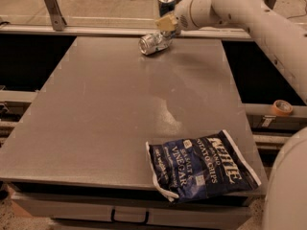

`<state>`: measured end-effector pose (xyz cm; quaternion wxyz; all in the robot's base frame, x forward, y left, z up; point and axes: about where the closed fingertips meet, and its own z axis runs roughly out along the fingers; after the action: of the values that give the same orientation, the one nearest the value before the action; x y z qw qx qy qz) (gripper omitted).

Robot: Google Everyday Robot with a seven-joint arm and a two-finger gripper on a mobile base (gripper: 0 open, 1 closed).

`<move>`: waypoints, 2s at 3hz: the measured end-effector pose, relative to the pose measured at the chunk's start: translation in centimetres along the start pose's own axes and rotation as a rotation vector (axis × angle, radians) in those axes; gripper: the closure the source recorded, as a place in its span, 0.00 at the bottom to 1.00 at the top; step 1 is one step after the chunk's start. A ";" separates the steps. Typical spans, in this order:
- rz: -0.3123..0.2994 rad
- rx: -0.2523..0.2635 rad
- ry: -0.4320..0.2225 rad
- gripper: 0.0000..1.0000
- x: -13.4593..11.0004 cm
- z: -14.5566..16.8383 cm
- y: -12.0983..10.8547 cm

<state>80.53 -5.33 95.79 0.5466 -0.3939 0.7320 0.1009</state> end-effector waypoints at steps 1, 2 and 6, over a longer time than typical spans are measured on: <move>0.014 0.051 0.062 1.00 3.0 -0.2 -2.4; 0.055 0.075 0.084 0.84 5.4 0.0 -3.4; 0.162 0.070 0.085 0.00 8.8 1.3 -3.5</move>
Offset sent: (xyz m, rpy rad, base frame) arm 0.0253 -0.0718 -0.0569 -0.0048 0.0790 -0.1685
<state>83.08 -10.97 88.54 0.5184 -0.3181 0.7872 0.1023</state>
